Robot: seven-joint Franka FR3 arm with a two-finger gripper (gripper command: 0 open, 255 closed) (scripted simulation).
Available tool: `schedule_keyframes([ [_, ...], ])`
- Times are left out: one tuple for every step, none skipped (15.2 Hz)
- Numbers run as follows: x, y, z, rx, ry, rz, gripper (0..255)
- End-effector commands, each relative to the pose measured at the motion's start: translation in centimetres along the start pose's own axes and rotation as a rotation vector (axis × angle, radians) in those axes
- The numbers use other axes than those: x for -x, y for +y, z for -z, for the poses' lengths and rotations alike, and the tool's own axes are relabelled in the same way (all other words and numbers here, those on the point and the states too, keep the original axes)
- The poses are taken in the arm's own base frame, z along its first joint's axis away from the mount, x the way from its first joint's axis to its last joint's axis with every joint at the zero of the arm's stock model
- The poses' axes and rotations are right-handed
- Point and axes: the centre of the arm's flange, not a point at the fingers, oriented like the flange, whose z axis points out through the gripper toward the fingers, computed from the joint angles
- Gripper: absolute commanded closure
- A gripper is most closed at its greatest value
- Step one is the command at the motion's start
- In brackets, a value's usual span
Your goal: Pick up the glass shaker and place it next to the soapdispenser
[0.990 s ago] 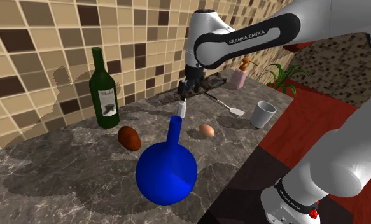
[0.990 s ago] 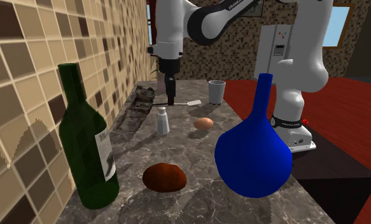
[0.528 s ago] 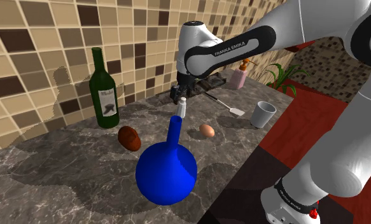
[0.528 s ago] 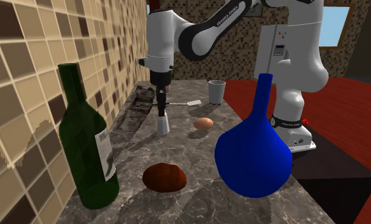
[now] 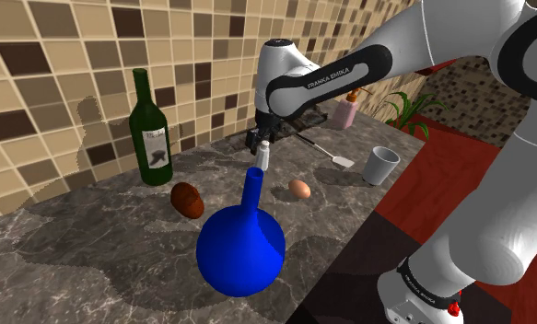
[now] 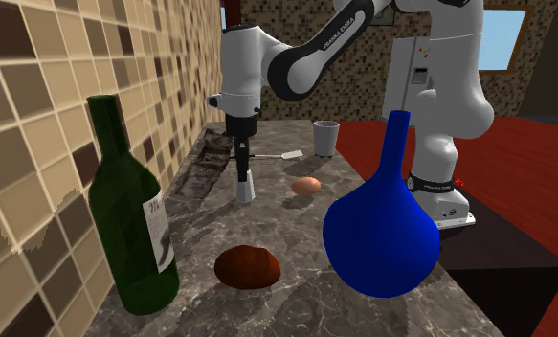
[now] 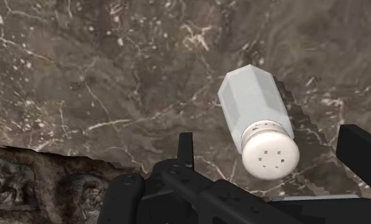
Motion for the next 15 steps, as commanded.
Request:
schedule_keyframes([
  [0.0, 0.0, 0.0, 0.000, 0.000, 0.000, 0],
  [0.0, 0.0, 0.0, 0.000, 0.000, 0.000, 0],
  [0.0, 0.0, 0.0, 0.000, 0.000, 0.000, 0],
  [0.0, 0.0, 0.0, 0.000, 0.000, 0.000, 255],
  [0.0, 0.0, 0.0, 0.000, 0.000, 0.000, 255],
  [0.0, 0.0, 0.0, 0.000, 0.000, 0.000, 255],
  [0.0, 0.0, 0.0, 0.000, 0.000, 0.000, 255],
  [0.0, 0.0, 0.0, 0.000, 0.000, 0.000, 255],
  [0.0, 0.0, 0.0, 0.000, 0.000, 0.000, 255],
  [0.0, 0.0, 0.0, 0.000, 0.000, 0.000, 255],
  [0.0, 0.0, 0.0, 0.000, 0.000, 0.000, 255],
  [0.0, 0.0, 0.0, 0.000, 0.000, 0.000, 255],
  [0.0, 0.0, 0.0, 0.000, 0.000, 0.000, 255],
  [0.0, 0.1, 0.5, 0.000, 0.000, 0.000, 255],
  [0.0, 0.1, 1.0, 0.000, 0.000, 0.000, 255],
])
